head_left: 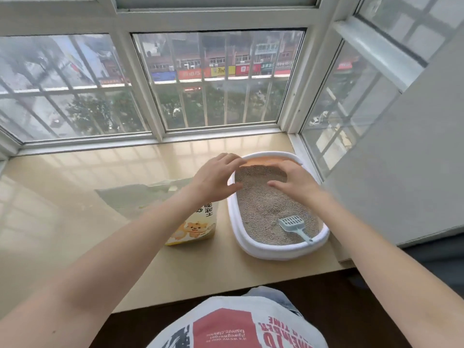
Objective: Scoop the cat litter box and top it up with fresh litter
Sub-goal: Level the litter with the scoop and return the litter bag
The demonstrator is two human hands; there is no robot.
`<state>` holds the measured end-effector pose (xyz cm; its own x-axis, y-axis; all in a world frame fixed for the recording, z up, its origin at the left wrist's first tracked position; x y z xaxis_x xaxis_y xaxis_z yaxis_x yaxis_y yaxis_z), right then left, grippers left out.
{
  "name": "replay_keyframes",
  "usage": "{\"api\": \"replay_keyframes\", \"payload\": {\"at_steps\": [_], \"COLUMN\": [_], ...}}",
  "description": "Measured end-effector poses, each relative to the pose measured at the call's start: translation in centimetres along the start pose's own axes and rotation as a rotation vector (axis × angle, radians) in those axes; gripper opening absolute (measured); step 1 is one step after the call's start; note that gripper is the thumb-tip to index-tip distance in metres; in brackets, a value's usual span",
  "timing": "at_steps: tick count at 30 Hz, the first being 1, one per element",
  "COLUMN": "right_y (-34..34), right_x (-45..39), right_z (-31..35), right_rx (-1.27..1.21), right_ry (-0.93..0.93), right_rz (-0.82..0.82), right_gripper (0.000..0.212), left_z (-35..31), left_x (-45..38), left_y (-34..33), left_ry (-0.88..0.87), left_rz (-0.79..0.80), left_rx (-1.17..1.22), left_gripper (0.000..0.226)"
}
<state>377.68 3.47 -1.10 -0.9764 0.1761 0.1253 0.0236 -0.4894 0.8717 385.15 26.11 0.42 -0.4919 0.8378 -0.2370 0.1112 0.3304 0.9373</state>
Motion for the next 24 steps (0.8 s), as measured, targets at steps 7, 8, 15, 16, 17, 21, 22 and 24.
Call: {"api": "replay_keyframes", "payload": {"at_steps": [7, 8, 15, 16, 17, 21, 22, 24], "right_y": [-3.0, -4.2, -12.9, -13.6, -14.3, -16.2, -16.4, -16.6], "right_x": [0.3, 0.3, -0.3, -0.2, -0.2, 0.1, 0.1, -0.1], "right_z": [-9.9, -11.2, -17.9, -18.4, -18.7, -19.9, -20.1, -20.4], "right_rx": [-0.099, -0.099, 0.033, 0.053, 0.059, 0.119, 0.132, 0.145], "right_ry": [-0.187, -0.214, -0.416, -0.433, -0.447, -0.506, -0.518, -0.529], "right_rz": [0.063, 0.094, 0.325, 0.355, 0.381, 0.43, 0.45, 0.47], "right_gripper": [0.046, 0.047, 0.044, 0.045, 0.049, 0.066, 0.071, 0.073], "left_z": [-3.9, -4.0, -4.4, -4.4, -4.4, -3.9, -3.7, -3.2], "left_x": [-3.6, -3.6, -3.1, -3.0, -2.9, -2.6, -2.6, -2.5], "left_y": [-7.2, -8.4, -15.9, -16.6, -17.2, -18.7, -18.9, -19.2], "left_ry": [0.085, 0.106, 0.353, 0.372, 0.393, 0.481, 0.5, 0.534], "left_rz": [-0.023, -0.018, 0.096, 0.112, 0.125, 0.137, 0.141, 0.144], "left_rx": [0.106, 0.119, 0.211, 0.22, 0.231, 0.26, 0.266, 0.281], "left_gripper": [0.045, 0.045, 0.048, 0.048, 0.048, 0.046, 0.046, 0.045]}}
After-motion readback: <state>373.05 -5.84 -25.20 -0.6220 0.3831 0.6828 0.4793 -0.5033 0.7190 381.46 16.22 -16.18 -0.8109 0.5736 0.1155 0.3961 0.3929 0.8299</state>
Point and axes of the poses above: each hand's wrist, its own x-axis away from the middle knuckle, its own y-axis out of the back of the hand, z = x × y, the point moved 1 cm from there along -x, towards the middle knuckle, and after that the axes turned 4 degrees about -y, right-handed, at the moved point
